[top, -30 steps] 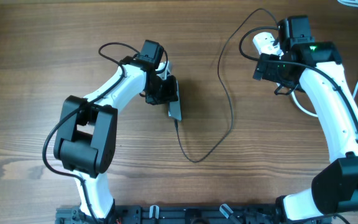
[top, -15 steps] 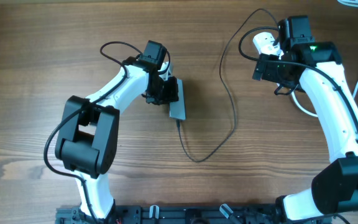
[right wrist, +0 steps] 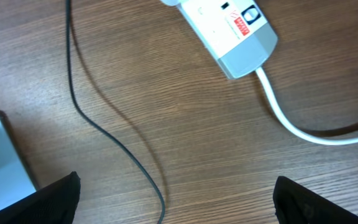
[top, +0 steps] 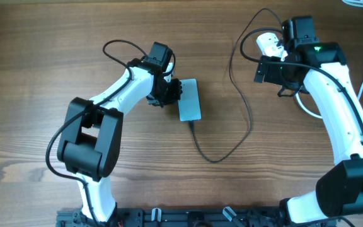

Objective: Plug charger to phone and switch on socket

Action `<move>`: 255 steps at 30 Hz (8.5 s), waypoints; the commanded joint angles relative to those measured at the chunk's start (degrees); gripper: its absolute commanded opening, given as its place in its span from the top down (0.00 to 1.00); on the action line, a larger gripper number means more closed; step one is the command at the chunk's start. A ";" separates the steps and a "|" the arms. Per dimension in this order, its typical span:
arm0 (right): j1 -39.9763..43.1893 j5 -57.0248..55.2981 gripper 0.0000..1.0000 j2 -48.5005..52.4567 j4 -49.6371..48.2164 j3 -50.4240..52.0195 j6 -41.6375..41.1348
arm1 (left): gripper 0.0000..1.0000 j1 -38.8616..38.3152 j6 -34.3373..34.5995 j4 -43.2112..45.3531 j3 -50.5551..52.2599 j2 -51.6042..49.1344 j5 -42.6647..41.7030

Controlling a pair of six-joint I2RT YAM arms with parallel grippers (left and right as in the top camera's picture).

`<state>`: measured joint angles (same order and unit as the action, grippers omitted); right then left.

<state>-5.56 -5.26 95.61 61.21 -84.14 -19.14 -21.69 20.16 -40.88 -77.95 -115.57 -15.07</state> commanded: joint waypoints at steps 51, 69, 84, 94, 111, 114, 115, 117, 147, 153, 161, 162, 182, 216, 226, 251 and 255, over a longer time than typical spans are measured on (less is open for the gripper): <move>18.93 8.79 0.00 29.88 -39.21 -0.63 4.20 | 0.00 9.07 -0.24 3.15 0.07 0.26 5.77; 18.93 13.27 0.00 29.88 -36.13 -0.63 10.23 | 0.00 9.07 -0.24 3.15 0.07 0.26 5.77; 18.91 14.38 0.00 29.88 -34.91 -0.63 11.63 | 0.00 9.07 -0.24 3.15 0.07 0.26 5.77; 18.93 14.38 0.01 29.88 -36.15 -0.63 11.34 | 0.00 9.07 -0.24 3.15 0.07 0.26 5.75; 18.93 15.39 0.00 29.88 -33.79 -0.63 3.91 | 0.00 9.07 -0.24 3.15 0.07 0.26 5.77; 18.97 14.80 0.00 29.83 -33.79 -0.68 4.09 | 0.00 9.07 -0.24 3.15 0.07 0.26 5.75; 19.10 14.67 0.00 29.62 -33.66 -0.96 4.13 | 0.00 9.07 -0.24 3.15 0.07 0.26 5.77; 19.32 14.71 0.00 28.79 -33.64 -1.25 4.13 | 0.00 9.07 -0.24 3.15 0.07 0.26 5.77; 19.67 14.71 0.00 18.91 -24.59 -1.66 24.02 | 0.00 9.07 -0.24 3.15 0.07 0.26 5.77; 19.67 14.71 0.00 18.91 -24.59 -1.66 24.04 | 0.00 9.25 -0.24 3.15 0.07 0.26 5.77; 19.67 14.71 0.00 18.91 -24.57 -1.66 24.04 | 0.00 9.99 -0.26 3.17 0.07 0.04 5.77; 19.67 14.71 0.00 18.91 -24.57 -1.66 24.06 | 0.00 9.99 -0.26 3.15 0.07 0.04 5.77; 19.67 14.71 0.00 18.91 -24.59 -1.66 24.04 | 0.00 8.28 -0.57 1.84 0.07 6.78 8.55; 19.67 14.71 0.00 18.91 -24.57 -1.66 24.04 | 0.00 6.23 -15.02 52.41 54.18 37.59 7.21; 19.67 14.71 0.00 18.91 -24.57 -1.66 24.04 | 0.00 9.20 -13.29 59.01 68.02 50.31 7.26; 19.67 14.71 0.00 18.91 -24.57 -1.66 24.02 | 0.00 10.03 -10.49 45.48 77.64 79.30 8.76; 19.67 14.71 0.00 18.91 -24.57 -1.66 24.04 | 0.00 10.03 -10.49 40.48 77.64 83.32 9.66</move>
<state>14.31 9.82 114.98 36.80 -85.76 4.23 -11.99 9.32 2.68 -0.47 -35.59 -7.05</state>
